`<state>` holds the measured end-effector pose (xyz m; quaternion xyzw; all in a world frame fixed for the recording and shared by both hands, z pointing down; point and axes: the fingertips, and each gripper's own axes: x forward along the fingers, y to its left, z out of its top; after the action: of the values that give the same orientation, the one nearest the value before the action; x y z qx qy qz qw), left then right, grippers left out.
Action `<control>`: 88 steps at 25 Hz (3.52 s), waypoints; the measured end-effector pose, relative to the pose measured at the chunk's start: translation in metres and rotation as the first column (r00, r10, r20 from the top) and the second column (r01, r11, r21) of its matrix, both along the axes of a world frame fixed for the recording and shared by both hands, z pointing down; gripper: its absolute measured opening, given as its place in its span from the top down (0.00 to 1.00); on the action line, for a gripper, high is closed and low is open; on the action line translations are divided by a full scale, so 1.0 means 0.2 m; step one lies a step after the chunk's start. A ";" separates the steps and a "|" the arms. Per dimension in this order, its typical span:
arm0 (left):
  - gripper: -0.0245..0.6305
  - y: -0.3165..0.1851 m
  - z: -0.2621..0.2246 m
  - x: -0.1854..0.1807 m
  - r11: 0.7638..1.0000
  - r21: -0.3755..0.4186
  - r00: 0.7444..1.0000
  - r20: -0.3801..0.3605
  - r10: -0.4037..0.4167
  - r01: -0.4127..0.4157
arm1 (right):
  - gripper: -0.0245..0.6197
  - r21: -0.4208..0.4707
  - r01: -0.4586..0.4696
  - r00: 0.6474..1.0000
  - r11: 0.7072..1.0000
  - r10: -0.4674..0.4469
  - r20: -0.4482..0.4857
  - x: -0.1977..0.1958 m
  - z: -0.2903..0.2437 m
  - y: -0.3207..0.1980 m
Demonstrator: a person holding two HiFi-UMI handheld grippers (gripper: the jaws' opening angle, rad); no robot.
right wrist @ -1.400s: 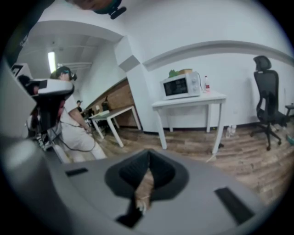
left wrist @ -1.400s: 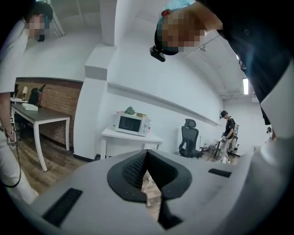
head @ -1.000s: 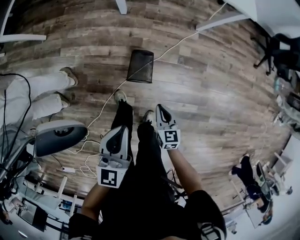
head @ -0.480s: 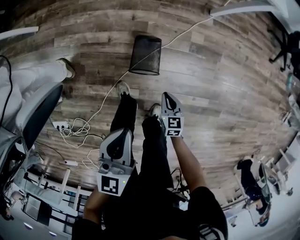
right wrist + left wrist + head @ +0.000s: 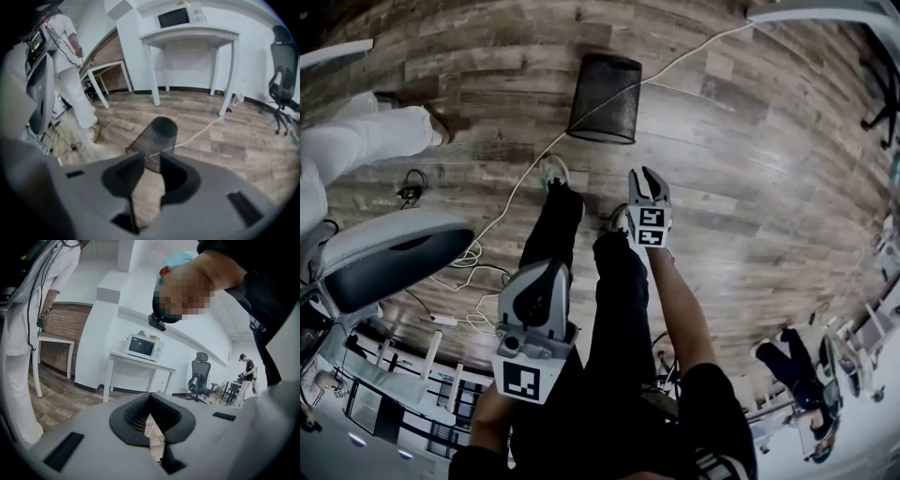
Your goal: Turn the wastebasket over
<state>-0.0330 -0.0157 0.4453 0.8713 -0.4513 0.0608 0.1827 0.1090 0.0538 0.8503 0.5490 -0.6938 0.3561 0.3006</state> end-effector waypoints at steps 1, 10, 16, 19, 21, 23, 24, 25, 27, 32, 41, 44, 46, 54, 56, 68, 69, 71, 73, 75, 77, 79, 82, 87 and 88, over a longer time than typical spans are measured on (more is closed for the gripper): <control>0.91 0.00 0.02 -0.01 1.000 -0.001 1.000 0.003 -0.003 0.003 | 0.77 -0.012 0.007 1.000 1.000 -0.007 -0.008 0.00 0.05 0.00; 0.91 0.00 0.19 -0.11 1.000 -0.004 0.999 0.033 -0.019 0.019 | 0.73 -0.110 0.040 0.993 0.993 -0.052 -0.106 0.04 0.50 -0.02; 0.91 0.01 0.27 -0.11 1.000 -0.015 0.999 0.032 -0.020 0.020 | 0.71 -0.165 0.049 0.987 0.985 -0.074 -0.144 0.03 0.73 0.00; 0.91 0.01 0.30 -0.12 1.000 -0.016 0.999 0.030 -0.014 0.015 | 0.70 -0.190 0.048 0.981 0.981 -0.082 -0.176 0.04 0.81 -0.01; 0.91 0.00 0.31 -0.13 1.000 -0.016 0.999 0.031 -0.013 0.014 | 0.70 -0.195 0.038 0.978 0.980 -0.076 -0.192 0.05 0.86 -0.02; 0.91 0.00 0.34 -0.14 1.000 -0.019 0.999 0.036 -0.013 0.013 | 0.70 -0.195 0.032 0.977 0.980 -0.072 -0.199 0.05 0.89 -0.04; 0.91 0.00 0.35 -0.15 1.000 -0.020 0.999 0.037 -0.014 0.015 | 0.70 -0.195 0.031 0.976 0.980 -0.071 -0.204 0.06 0.91 -0.06; 0.91 -0.01 0.36 -0.15 1.000 -0.021 0.999 0.037 -0.017 0.018 | 0.70 -0.196 0.029 0.975 0.980 -0.071 -0.209 0.06 0.93 -0.07; 0.91 -0.01 0.38 -0.17 0.999 -0.022 0.999 0.036 -0.024 0.025 | 0.70 -0.198 0.022 0.973 0.980 -0.067 -0.222 0.07 0.95 -0.08; 0.91 0.00 0.38 -0.20 0.999 -0.029 0.999 0.036 -0.031 0.032 | 0.81 -0.199 0.033 0.967 0.980 -0.082 -0.240 0.06 0.94 -0.08; 0.91 -0.01 0.33 -0.22 0.998 -0.048 0.999 0.021 -0.041 0.042 | 0.84 -0.208 0.148 0.958 0.967 -0.193 -0.212 -0.05 0.84 -0.14; 0.91 -0.02 0.29 -0.21 0.998 -0.044 0.999 0.014 -0.048 0.049 | 0.87 -0.186 0.177 0.958 0.966 -0.212 -0.193 -0.08 0.77 -0.18; 0.91 -0.03 0.27 -0.21 0.998 -0.045 0.999 0.011 -0.051 0.051 | 0.88 -0.180 0.180 0.962 0.967 -0.211 -0.171 -0.10 0.73 -0.22; 0.91 -0.08 0.18 -0.25 0.996 -0.057 0.998 0.010 -0.067 0.067 | 0.88 -0.190 0.198 0.965 0.962 -0.225 -0.132 -0.10 0.61 -0.32; 0.91 -0.10 0.17 -0.26 0.996 -0.056 0.997 0.012 -0.070 0.070 | 0.88 -0.194 0.201 0.967 0.960 -0.226 -0.114 -0.10 0.58 -0.35; 0.91 -0.20 0.20 -0.35 0.990 -0.086 0.994 0.031 -0.109 0.112 | 0.88 -0.206 0.119 0.993 0.971 -0.120 0.008 -0.11 0.35 -0.57; 0.91 -0.20 0.21 -0.35 0.989 -0.095 0.993 0.035 -0.110 0.113 | 0.88 -0.213 0.110 0.994 0.971 -0.108 0.022 -0.11 0.33 -0.59; 0.91 -0.20 0.24 -0.34 0.987 -0.111 0.993 0.047 -0.107 0.112 | 0.88 -0.230 0.095 0.995 0.968 -0.086 0.049 -0.10 0.30 -0.60; 0.91 -0.21 0.27 -0.33 0.986 -0.127 0.994 0.054 -0.098 0.104 | 0.88 -0.245 0.084 0.995 0.966 -0.068 0.073 -0.10 0.28 -0.62; 0.91 -0.22 0.31 -0.33 0.985 -0.143 0.994 0.054 -0.092 0.099 | 0.88 -0.255 0.076 0.994 0.964 -0.053 0.094 -0.10 0.25 -0.64; 0.91 -0.23 0.34 -0.32 0.983 -0.160 0.995 0.054 -0.086 0.093 | 0.88 -0.265 0.070 0.993 0.962 -0.041 0.114 -0.10 0.23 -0.65; 0.91 -0.24 0.39 -0.32 0.979 -0.182 0.995 0.063 -0.078 0.088 | 0.88 -0.275 0.066 0.990 0.959 -0.030 0.134 -0.11 0.20 -0.66; 0.91 -0.24 0.48 -0.31 0.975 -0.210 0.994 0.096 -0.057 0.076 | 0.88 -0.284 0.065 0.987 0.957 -0.020 0.159 -0.11 0.16 -0.67; 0.91 -0.22 0.69 -0.28 0.940 -0.338 0.994 0.107 -0.004 0.040 | 0.89 -0.312 0.062 0.984 0.948 -0.006 0.176 -0.10 0.13 -0.67; 0.91 -0.22 0.74 -0.27 0.928 -0.371 0.995 0.099 0.001 0.036 | 0.89 -0.317 0.063 0.984 0.946 -0.006 0.178 -0.10 0.12 -0.66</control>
<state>-0.0878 -0.0595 0.5935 0.8127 -0.4478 0.1862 0.3229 0.0891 -0.0788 0.8743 0.4470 -0.6598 0.5058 0.3302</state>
